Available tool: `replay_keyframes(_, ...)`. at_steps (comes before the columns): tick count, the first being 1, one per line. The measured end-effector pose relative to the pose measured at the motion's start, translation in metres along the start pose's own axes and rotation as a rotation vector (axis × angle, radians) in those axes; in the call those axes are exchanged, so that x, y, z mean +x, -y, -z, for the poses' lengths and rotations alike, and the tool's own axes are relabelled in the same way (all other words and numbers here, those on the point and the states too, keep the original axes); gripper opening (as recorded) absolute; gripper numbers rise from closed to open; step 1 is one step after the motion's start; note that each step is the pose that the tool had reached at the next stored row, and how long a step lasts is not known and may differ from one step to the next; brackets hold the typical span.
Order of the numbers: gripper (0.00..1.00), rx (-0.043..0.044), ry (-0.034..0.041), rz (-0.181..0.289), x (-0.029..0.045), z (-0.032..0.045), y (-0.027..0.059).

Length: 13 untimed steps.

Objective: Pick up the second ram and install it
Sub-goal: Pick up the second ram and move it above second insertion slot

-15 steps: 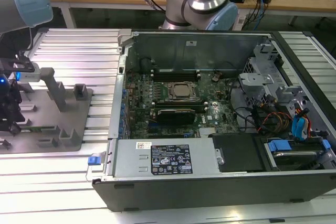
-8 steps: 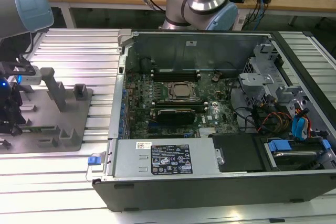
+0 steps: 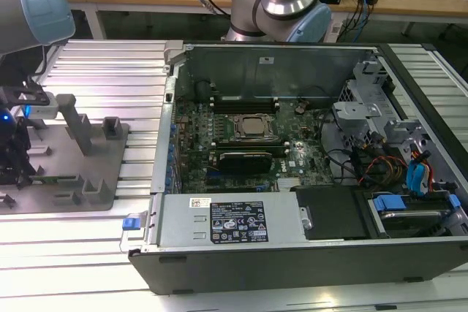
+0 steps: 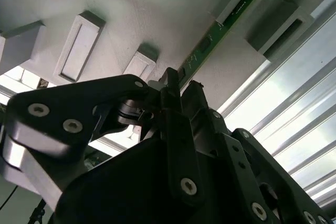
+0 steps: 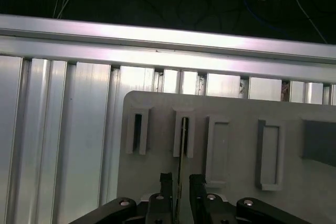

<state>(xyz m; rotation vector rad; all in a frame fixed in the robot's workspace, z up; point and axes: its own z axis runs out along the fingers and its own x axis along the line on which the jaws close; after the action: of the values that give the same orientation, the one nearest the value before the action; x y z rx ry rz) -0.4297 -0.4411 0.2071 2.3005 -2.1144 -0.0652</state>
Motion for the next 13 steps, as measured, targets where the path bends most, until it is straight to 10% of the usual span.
replay_keyframes(13, 0.09, 0.0007, 0.0014, -0.035, 0.0, 0.0017, -0.0001)
